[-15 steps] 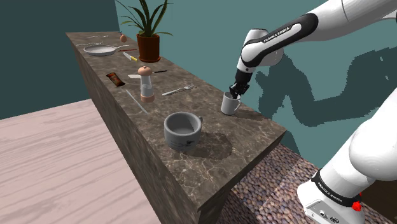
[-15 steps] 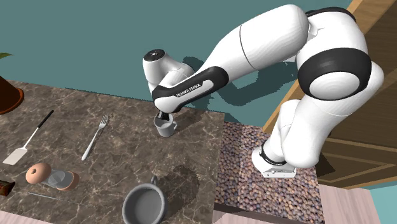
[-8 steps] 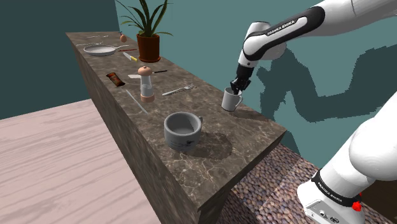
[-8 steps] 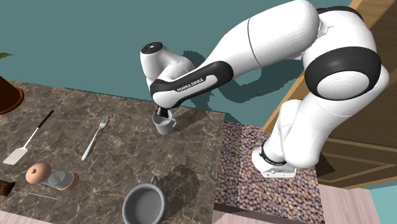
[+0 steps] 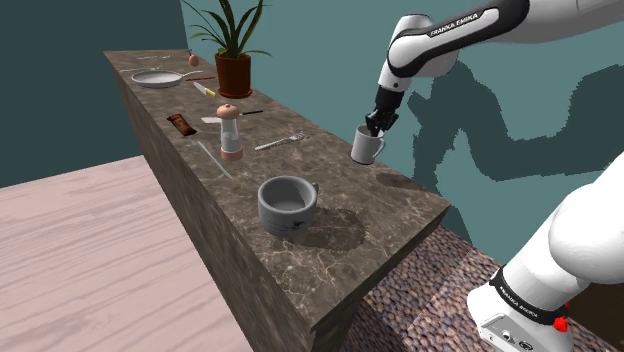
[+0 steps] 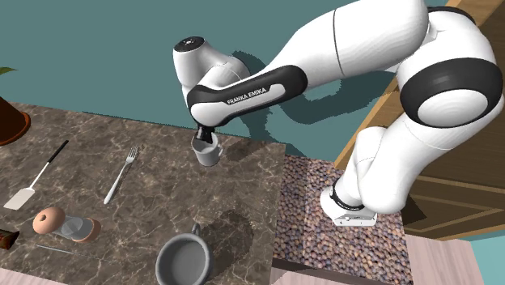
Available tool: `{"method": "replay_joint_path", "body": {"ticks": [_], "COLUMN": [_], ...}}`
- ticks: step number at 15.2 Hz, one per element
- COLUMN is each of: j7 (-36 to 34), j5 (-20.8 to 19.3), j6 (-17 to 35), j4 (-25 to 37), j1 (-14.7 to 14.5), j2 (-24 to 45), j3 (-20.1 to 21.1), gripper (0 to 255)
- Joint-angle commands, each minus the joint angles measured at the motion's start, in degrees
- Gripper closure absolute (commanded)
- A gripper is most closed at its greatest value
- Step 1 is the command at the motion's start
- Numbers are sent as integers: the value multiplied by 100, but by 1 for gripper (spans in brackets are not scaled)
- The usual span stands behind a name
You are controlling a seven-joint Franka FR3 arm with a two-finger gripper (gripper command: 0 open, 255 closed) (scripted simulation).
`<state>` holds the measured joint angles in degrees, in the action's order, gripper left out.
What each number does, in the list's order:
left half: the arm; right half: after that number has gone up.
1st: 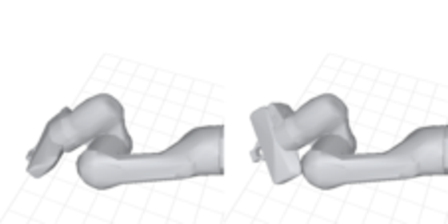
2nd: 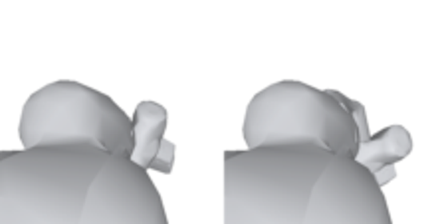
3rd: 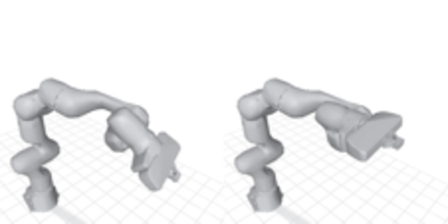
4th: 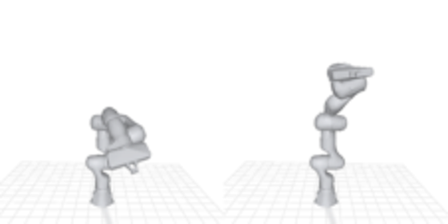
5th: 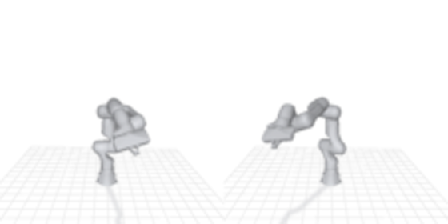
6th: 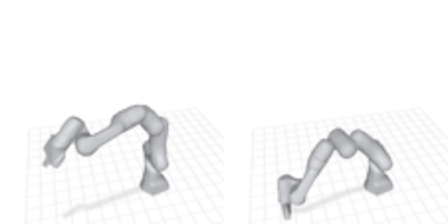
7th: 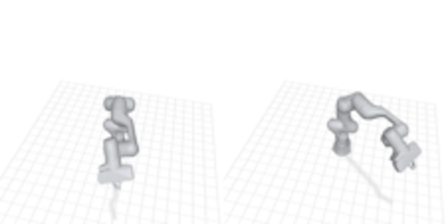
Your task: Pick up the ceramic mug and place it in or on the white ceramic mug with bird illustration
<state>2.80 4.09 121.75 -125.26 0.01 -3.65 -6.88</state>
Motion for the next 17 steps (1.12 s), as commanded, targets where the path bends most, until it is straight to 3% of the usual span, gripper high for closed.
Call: {"method": "replay_joint_path", "body": {"ticks": [1,17], "j7": [-23,-132], "j5": [-15,-88], "j6": [-152,-1368], "j4": [91,1005], "j1": [-1,1], "j2": [-61,-370], "j3": [3,13], "gripper": [255,255]}}
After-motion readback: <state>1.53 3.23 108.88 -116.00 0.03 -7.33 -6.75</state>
